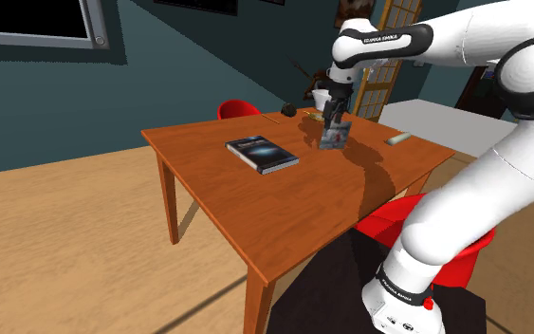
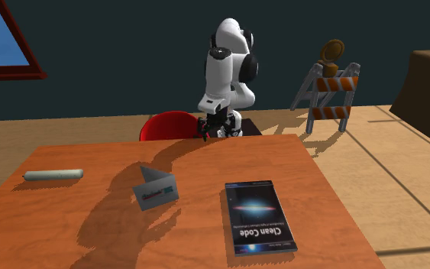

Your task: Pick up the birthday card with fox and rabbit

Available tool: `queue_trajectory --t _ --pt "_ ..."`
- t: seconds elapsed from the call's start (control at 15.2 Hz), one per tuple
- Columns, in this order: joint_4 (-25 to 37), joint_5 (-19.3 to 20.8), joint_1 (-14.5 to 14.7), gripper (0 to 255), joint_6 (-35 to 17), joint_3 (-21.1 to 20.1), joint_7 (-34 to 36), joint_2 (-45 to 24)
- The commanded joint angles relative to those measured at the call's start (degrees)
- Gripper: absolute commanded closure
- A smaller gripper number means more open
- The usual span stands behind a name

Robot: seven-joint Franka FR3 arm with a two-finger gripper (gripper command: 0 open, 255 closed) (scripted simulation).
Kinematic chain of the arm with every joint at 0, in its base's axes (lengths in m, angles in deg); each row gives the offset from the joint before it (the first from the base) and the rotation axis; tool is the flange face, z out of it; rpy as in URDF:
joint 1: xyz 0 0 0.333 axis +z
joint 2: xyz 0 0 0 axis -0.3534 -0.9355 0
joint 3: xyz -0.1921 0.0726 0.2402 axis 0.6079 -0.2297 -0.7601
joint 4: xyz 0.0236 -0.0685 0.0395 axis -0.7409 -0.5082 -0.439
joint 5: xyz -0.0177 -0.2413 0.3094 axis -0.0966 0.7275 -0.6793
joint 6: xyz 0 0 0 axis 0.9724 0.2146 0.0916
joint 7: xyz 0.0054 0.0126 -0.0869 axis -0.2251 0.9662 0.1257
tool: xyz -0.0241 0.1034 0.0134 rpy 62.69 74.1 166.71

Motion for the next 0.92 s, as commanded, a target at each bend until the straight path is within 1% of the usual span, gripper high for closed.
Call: queue_trajectory --t 0.0,0.2,0.46,0.66,0.86 --pt "2.91 -0.80 -0.39 0 -1.22 1.96 -2.31 -3.89" --pt "7.90 -2.79 -1.06 0 -2.40 4.62 -5.79 -9.95" --pt "15.65 -6.74 -2.71 0 -3.05 7.57 -10.74 -18.69" --pt "22.46 -10.45 -4.80 0 -2.67 9.11 -14.42 -25.72" --pt "30.34 -14.47 -7.76 0 -1.40 9.97 -17.78 -33.12"
